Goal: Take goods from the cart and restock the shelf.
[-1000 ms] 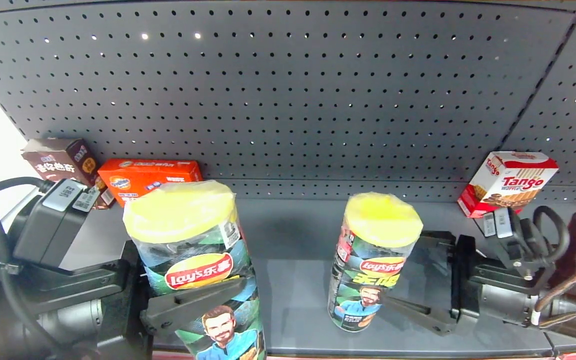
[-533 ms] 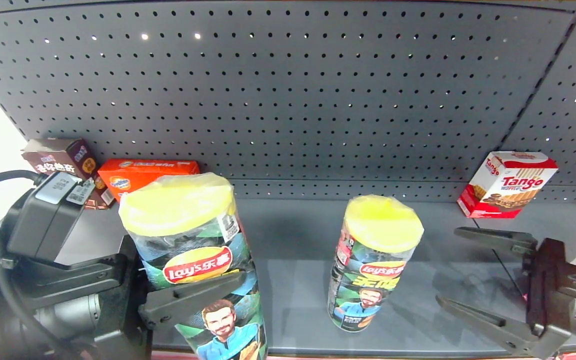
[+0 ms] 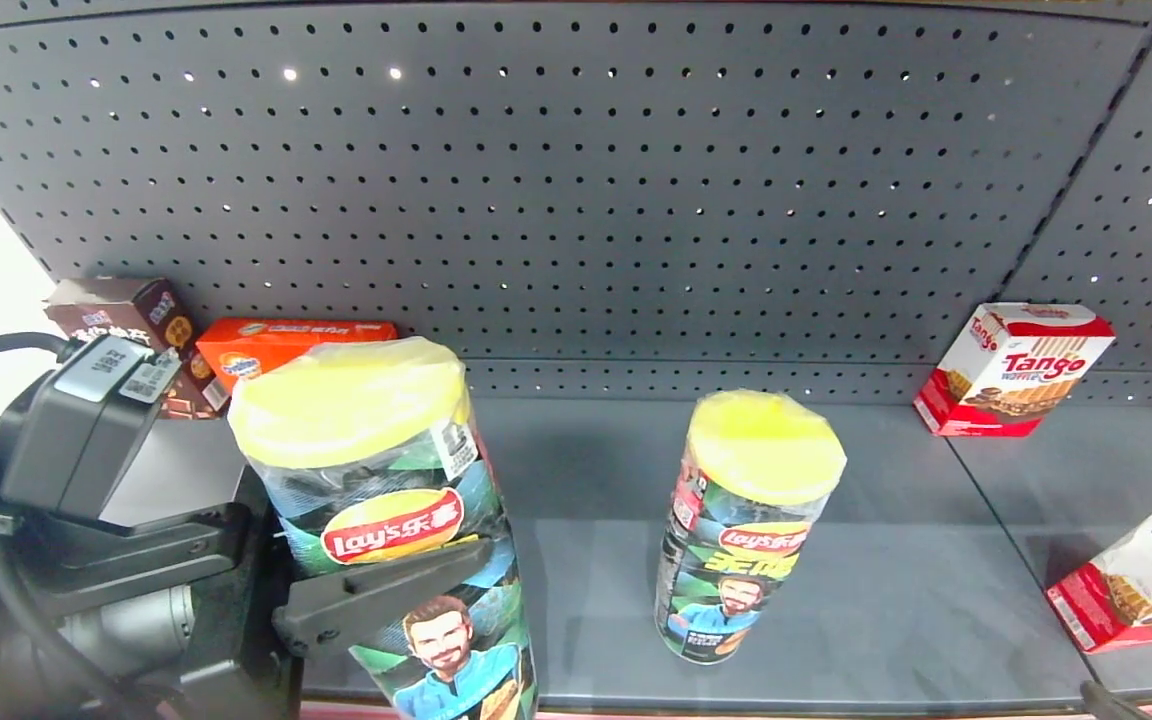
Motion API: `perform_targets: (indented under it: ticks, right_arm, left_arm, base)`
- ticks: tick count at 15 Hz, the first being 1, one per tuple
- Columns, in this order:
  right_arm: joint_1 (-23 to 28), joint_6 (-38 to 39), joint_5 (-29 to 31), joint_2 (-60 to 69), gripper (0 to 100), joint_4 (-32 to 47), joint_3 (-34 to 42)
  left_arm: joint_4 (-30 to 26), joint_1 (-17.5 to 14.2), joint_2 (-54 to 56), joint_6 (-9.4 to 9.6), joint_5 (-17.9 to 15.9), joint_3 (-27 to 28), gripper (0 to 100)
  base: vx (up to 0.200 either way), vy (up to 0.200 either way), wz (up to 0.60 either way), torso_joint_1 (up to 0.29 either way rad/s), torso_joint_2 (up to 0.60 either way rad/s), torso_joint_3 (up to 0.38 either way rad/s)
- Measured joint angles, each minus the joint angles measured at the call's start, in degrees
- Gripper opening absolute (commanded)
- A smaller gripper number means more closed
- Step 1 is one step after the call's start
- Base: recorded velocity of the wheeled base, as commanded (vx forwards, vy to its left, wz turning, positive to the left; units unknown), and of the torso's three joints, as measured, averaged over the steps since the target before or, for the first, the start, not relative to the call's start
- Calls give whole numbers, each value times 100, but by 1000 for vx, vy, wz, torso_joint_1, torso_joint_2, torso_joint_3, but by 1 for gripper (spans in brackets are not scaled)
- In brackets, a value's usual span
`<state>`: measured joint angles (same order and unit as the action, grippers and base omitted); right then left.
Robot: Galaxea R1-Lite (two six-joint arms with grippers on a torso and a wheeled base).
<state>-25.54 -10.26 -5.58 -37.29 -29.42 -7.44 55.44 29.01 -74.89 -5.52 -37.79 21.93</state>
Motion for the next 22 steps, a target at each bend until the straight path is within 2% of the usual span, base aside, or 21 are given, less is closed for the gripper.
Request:
perform_targets:
  ticks: [6, 7, 12, 13, 15, 18, 22]
  right_arm:
    - [156, 630, 884, 2695, 100, 3026, 374]
    - [296, 716, 1124, 3054, 100, 3321, 375]
    - [1000, 792, 1674, 3374, 100, 3461, 367]
    - [1104, 817, 1836, 3324, 100, 3452, 364]
    - [1240, 857, 2491, 3270, 100, 3357, 375]
    - [1463, 887, 2510, 3145, 100, 3340, 389]
    - [2367, 923, 2252, 2776, 100, 3351, 394]
  left_arm:
    - [-2, 23, 88, 6, 7, -30, 0]
    - [-10, 23, 121, 5, 9, -51, 0]
    - [-10, 69, 171, 22, 22, -61, 0]
    - [-21, 74, 174, 99, 38, -71, 0]
    - [-32, 80, 179, 162, 35, -171, 0]
    - [-10, 89, 179, 167, -9, -234, 0]
    - [4, 106, 79, 178, -24, -190, 0]
  base:
    - [0, 0, 0, 0, 0, 0]
    - [0, 0, 0, 0, 0, 0]
    - [0, 0, 0, 0, 0, 0]
    - [0, 0, 0, 0, 0, 0]
    - [0, 0, 0, 0, 0, 0]
    - [0, 0, 0, 0, 0, 0]
    - [0, 0, 0, 0, 0, 0]
